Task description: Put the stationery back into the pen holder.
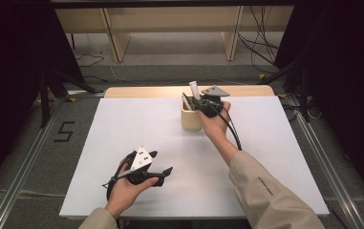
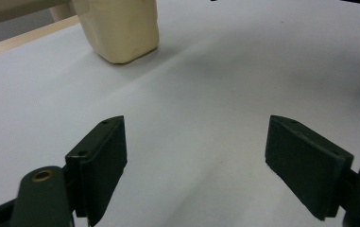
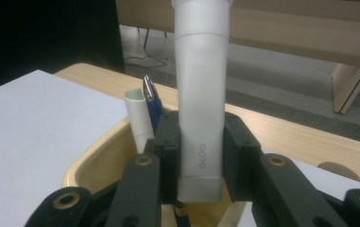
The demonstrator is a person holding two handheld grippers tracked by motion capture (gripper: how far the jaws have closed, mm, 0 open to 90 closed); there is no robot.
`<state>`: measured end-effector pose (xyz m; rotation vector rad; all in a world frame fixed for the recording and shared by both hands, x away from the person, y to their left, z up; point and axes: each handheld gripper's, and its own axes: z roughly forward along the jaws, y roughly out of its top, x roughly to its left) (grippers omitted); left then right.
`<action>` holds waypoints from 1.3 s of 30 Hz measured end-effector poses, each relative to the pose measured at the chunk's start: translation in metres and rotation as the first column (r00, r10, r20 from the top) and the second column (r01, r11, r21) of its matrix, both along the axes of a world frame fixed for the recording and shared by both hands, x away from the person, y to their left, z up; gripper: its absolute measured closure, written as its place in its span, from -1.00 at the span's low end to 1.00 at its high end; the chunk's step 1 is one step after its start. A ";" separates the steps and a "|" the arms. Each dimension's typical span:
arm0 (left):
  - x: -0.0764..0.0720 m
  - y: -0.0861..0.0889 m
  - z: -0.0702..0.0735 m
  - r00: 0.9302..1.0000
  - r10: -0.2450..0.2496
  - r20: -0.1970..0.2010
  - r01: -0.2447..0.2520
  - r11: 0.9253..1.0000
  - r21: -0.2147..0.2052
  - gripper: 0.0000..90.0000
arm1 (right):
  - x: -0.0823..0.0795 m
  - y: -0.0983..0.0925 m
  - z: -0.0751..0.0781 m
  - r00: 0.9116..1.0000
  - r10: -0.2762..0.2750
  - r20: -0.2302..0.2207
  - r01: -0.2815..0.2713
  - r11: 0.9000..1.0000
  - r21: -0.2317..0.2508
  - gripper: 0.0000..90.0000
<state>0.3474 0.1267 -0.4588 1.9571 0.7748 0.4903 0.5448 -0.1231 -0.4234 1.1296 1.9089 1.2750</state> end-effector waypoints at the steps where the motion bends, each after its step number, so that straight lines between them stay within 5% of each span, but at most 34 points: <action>1: 0.000 0.000 0.000 1.000 0.000 0.000 0.000 1.000 0.000 -0.53 | 0.000 0.000 0.000 1.000 -0.001 -0.001 0.001 1.000 0.000 0.59; 13: 0.000 0.000 0.000 1.000 -0.004 0.000 0.004 1.000 -0.002 -0.53 | 0.002 0.000 -0.002 1.000 0.014 -0.006 -0.014 1.000 -0.008 0.55; 18: 0.000 0.000 -0.001 1.000 -0.004 -0.002 0.004 1.000 -0.002 -0.53 | -0.002 0.002 0.001 1.000 0.013 0.011 -0.013 1.000 -0.012 -0.03; 25: -0.001 -0.001 0.000 1.000 0.000 0.000 0.000 1.000 -0.004 -0.53 | -0.010 -0.009 0.016 0.999 0.024 0.024 -0.026 0.998 0.053 -0.07; 39: -0.001 0.000 -0.001 1.000 0.001 -0.004 -0.001 1.000 0.005 -0.53 | -0.017 -0.031 0.017 0.999 0.045 -0.026 -0.044 0.999 0.022 -0.16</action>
